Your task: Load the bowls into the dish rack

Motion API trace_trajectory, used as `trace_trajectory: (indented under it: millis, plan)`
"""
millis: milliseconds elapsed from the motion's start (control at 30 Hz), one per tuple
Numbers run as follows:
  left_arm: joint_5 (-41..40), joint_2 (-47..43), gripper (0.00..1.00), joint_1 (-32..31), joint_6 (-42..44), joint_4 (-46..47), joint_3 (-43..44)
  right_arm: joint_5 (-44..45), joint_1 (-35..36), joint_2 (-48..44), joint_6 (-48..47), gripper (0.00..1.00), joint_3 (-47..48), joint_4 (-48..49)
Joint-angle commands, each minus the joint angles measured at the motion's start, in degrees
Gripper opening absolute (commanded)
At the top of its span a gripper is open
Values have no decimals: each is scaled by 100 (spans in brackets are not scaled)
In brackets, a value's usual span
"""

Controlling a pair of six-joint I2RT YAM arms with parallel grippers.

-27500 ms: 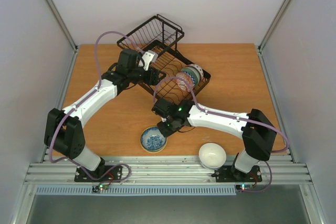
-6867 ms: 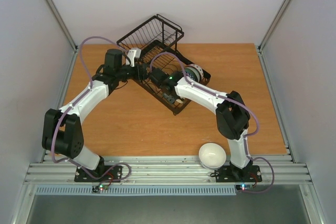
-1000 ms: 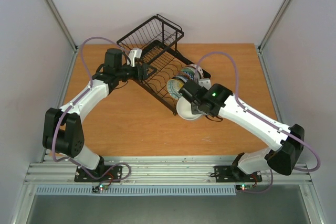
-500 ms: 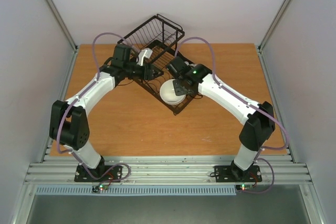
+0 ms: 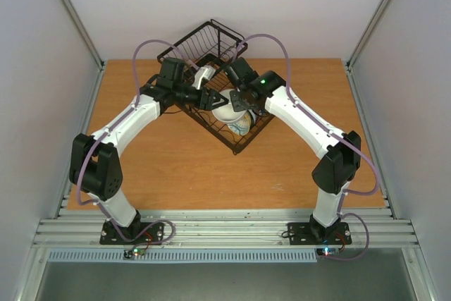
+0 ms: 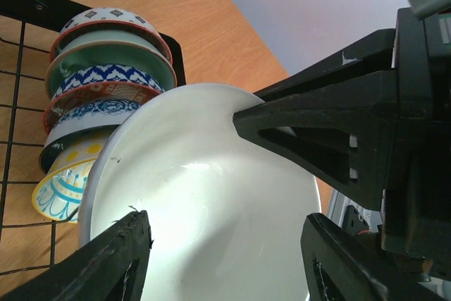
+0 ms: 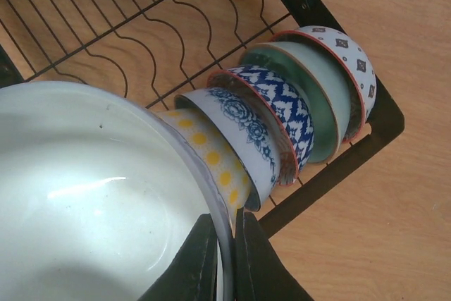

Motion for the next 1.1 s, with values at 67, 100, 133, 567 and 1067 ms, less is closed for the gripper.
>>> trace_trajectory:
  millis: [67,100,133,567,1067]
  plan:
    - [-155,120,61,-17,182,-189,97,98,3,-104,-140,1,287,11]
    - [-176,113,61,-19,183,-190,97,138,2,-120,-152,1,263,-12]
    - [-221,93,61,-17,183,-188,89,203,4,-142,-161,1,225,-30]
    - [-812,-110,63,-17,227,-9,-102,587,-15,-707,-121,1,-353,-11]
    - [-636,134,39,-26,250,-192,46,22,-5,-871,-102,1,-432,378]
